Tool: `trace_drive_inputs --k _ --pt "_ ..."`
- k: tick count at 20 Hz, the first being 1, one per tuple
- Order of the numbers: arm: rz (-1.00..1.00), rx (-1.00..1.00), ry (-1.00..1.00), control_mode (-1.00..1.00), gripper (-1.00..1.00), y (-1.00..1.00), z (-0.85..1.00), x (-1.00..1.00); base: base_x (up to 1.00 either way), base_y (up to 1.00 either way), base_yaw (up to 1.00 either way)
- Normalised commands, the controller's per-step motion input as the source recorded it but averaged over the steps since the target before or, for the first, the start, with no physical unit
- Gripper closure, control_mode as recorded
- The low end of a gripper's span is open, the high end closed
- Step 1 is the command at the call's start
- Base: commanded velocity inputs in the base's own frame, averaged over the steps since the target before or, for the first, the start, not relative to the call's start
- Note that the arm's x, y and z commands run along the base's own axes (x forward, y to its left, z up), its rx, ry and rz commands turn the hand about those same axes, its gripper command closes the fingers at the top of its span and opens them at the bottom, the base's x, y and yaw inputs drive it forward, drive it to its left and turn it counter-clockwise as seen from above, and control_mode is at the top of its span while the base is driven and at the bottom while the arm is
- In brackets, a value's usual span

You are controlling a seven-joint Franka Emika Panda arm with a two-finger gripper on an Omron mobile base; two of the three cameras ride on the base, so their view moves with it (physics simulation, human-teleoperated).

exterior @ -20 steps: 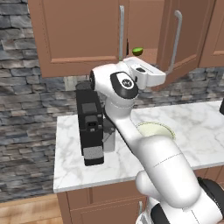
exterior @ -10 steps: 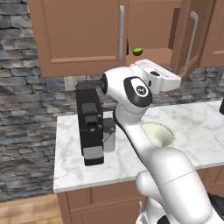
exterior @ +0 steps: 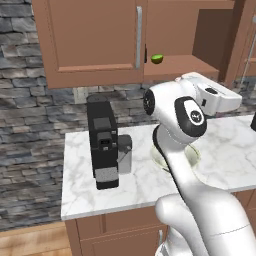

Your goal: Open the cabinet. Pick the kiwi and banana from the cabinet and place them into the bowl. Then close the cabinet.

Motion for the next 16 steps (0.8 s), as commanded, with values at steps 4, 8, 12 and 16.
trace_drive_inputs --k 4,8,12,16 --pt "0.0 0.0 0.0 -1.0 1.0 -0.92 0.0 -0.23 0.0 0.0 0.0" --pt "0.0 0.0 0.0 -1.0 1.0 -0.92 -0.01 -0.2 0.0 0.0 0.0" --pt "0.0 0.0 0.0 -1.0 1.0 -0.92 -0.04 -0.14 0.0 0.0 0.0" --pt "0.0 0.0 0.0 -1.0 1.0 -0.88 -0.11 -0.04 0.0 0.0 0.0"
